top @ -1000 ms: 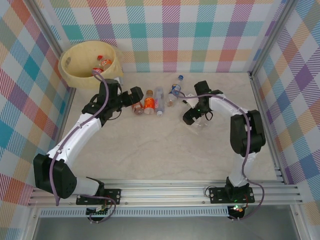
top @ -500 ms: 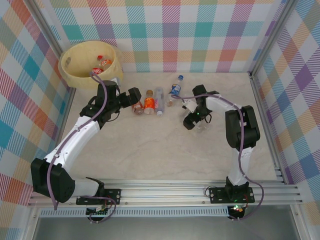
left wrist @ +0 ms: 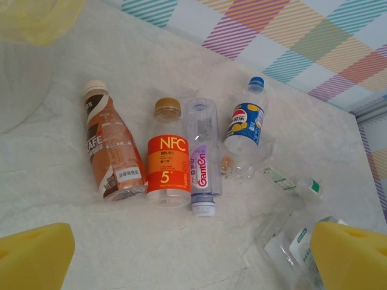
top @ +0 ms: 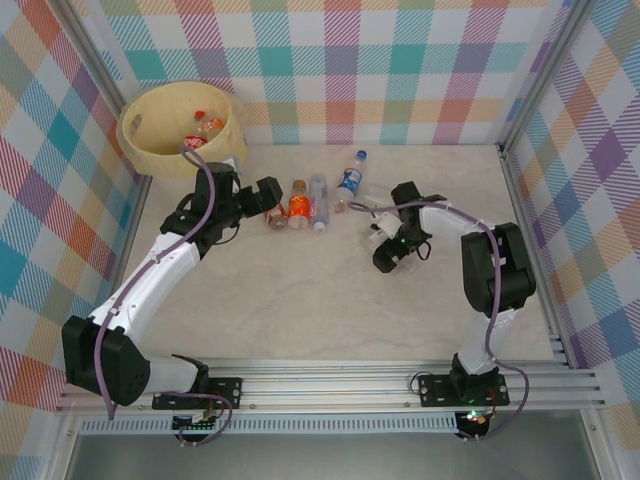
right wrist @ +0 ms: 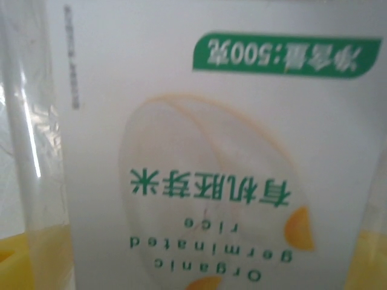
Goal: Put the plastic bottles in the bin
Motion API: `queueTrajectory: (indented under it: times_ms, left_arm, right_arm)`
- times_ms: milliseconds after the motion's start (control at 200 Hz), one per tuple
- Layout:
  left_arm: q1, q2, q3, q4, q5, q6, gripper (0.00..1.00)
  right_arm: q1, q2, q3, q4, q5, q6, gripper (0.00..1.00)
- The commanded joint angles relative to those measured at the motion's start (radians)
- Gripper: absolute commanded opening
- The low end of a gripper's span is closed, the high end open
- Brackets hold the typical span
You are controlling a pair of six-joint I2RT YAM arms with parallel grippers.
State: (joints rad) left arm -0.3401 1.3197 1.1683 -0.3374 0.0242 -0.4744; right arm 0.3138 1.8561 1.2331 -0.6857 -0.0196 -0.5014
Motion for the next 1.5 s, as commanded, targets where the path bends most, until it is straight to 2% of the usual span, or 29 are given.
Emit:
queueTrajectory:
  times_ms: [0,95,355,555,725,815,960,1125,1285,1495]
  left_arm:
    - [-0.011,-0.003,-0.001,0.006,-0.004,0.022,1.0]
    - [-0.011,-0.002,-0.001,0.005,-0.005,0.025,1.0]
    - [-0.012,0.008,-0.002,0.005,-0.001,0.026,1.0]
    - [-0.011,0.025,0.0,0.004,0.056,0.005,1.0]
    - [-0.012,0.035,-0.021,0.028,0.155,-0.039,1.0]
    - [-0.013,0.048,-0.055,0.051,0.203,-0.099,1.0]
    - [-0.024,0.076,-0.122,0.208,0.33,-0.177,1.0]
    - [-0.068,0.12,-0.113,0.262,0.439,-0.155,1.0]
    - [-0.123,0.158,-0.082,0.261,0.439,-0.13,1.0]
    - [-0.161,0.237,-0.016,0.271,0.429,-0.115,1.0]
  right_arm:
    - [-0.004,-0.034,-0.028,-0.006,-0.024,0.016,1.0]
    - [-0.005,-0.034,-0.049,0.012,0.001,0.038,1.0]
    - [0.007,-0.077,-0.114,0.115,0.07,0.086,0.84]
    - [0.016,-0.134,-0.138,0.188,0.03,0.104,0.7]
    - [0.032,-0.184,-0.159,0.285,-0.036,0.147,0.63]
    - [0.059,-0.209,-0.181,0.365,-0.082,0.195,0.61]
    - [0.123,-0.227,-0.203,0.486,-0.142,0.259,0.58]
    - [0.17,-0.225,-0.194,0.587,-0.208,0.288,0.56]
    - [0.201,-0.233,-0.18,0.633,-0.287,0.303,0.56]
    - [0.234,-0.224,-0.135,0.588,-0.36,0.297,0.58]
